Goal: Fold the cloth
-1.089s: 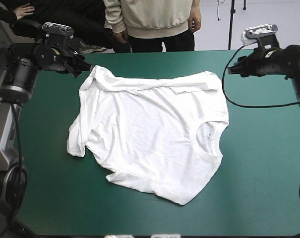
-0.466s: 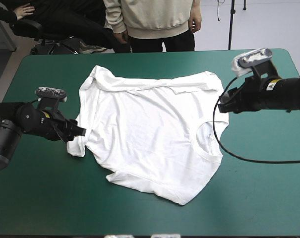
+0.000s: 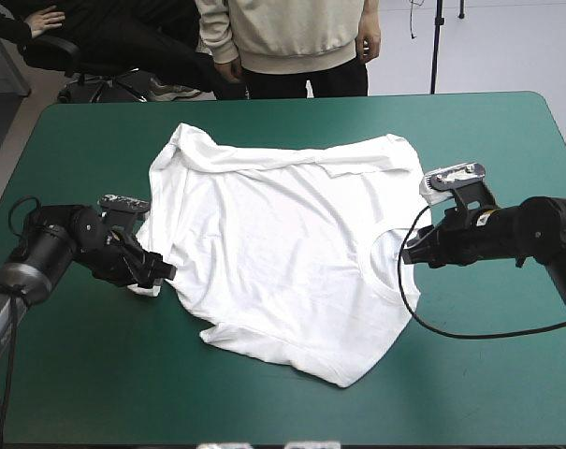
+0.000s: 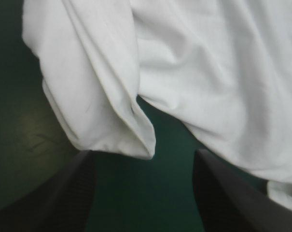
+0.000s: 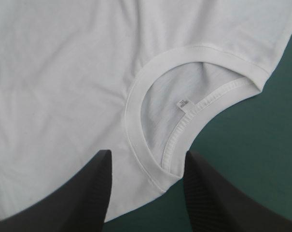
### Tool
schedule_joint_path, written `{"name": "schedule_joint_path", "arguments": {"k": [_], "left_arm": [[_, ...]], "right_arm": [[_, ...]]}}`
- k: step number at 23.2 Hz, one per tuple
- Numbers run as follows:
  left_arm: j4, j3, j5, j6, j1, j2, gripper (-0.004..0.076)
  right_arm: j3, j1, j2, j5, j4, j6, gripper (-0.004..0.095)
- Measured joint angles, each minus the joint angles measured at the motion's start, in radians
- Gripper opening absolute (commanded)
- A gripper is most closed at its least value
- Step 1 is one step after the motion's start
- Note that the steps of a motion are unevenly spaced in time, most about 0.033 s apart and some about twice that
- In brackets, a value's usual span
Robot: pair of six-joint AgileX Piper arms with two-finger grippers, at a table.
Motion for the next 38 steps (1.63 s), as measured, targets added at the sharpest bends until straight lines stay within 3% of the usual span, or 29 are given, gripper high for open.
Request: {"name": "schedule_joint_path", "arguments": {"k": [7, 9, 10, 11, 12, 17, 22, 26, 32, 38], "left_arm": [[0.042, 0.0, -0.047, 0.002, 0.0, 0.209, 0.0429], [0.041, -0.013, -0.044, -0.001, -0.004, 0.264, 0.0388], [0.047, -0.017, -0.039, -0.001, -0.006, 0.273, 0.0262], [0.06, -0.021, -0.029, -0.001, -0.008, 0.282, 0.0089], [0.078, -0.023, -0.026, -0.001, -0.008, 0.287, -0.0011], [0.107, -0.026, -0.032, 0.006, -0.006, 0.287, -0.0017], [0.107, -0.026, -0.032, 0.006, -0.006, 0.287, -0.0017], [0.107, -0.026, -0.033, 0.006, -0.006, 0.287, -0.0017], [0.107, -0.026, -0.033, 0.009, -0.006, 0.287, -0.0017], [0.106, -0.026, -0.033, 0.01, -0.006, 0.287, -0.0017]], "right_arm": [[0.061, 0.0, -0.001, -0.056, 0.0, -0.018, 0.0415], [0.061, 0.0, -0.001, -0.06, 0.0, -0.023, 0.0415], [0.061, 0.0, -0.001, -0.06, 0.0, -0.025, 0.041], [0.062, 0.0, -0.001, -0.06, 0.0, -0.026, 0.0389], [0.071, 0.0, -0.001, -0.057, 0.009, -0.036, 0.0377], [0.152, 0.025, -0.001, -0.008, 0.097, -0.115, 0.0372], [0.242, 0.283, -0.001, -0.047, 0.055, -0.083, 0.038], [0.248, 0.513, 0.022, -0.06, -0.042, -0.013, 0.0402], [0.249, 0.824, 0.109, -0.069, -0.208, 0.043, 0.0614], [0.249, 0.912, 0.207, -0.127, -0.388, 0.193, 0.063]]}}
